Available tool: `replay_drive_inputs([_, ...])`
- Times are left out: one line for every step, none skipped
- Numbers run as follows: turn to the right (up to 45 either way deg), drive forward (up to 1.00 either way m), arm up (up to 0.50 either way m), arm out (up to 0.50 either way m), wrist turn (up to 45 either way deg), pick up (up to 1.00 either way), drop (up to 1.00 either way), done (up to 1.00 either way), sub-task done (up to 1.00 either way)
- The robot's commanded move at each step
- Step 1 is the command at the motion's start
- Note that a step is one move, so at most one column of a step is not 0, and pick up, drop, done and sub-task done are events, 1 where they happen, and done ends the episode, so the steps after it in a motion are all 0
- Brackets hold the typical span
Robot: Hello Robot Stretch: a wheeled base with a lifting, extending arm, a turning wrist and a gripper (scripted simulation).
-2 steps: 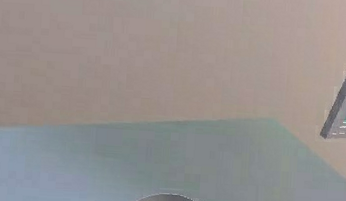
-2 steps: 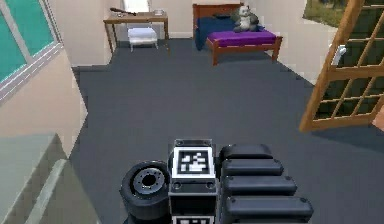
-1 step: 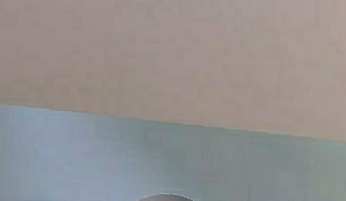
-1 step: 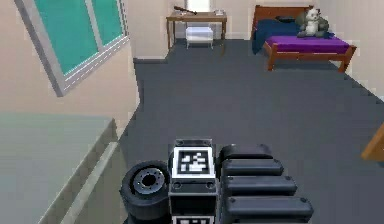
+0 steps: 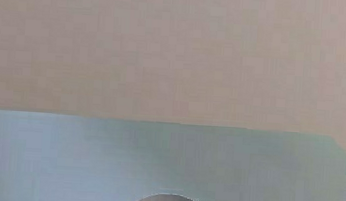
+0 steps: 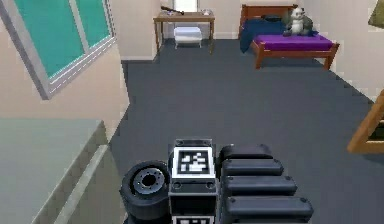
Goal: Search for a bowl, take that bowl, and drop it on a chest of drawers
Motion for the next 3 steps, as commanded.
replay_drive_inputs([-9.0, 0.00, 0.00, 0.00, 0.0, 0.00, 0.00, 0.00, 0.00])
replay_drive_inputs([15.0, 0.00, 0.00, 0.00, 0.0, 0.00, 0.00, 0.00, 0.00])
replay_drive_inputs([45.0, 0.00, 0.00, 0.00, 0.0, 0.00, 0.00, 0.00, 0.00])
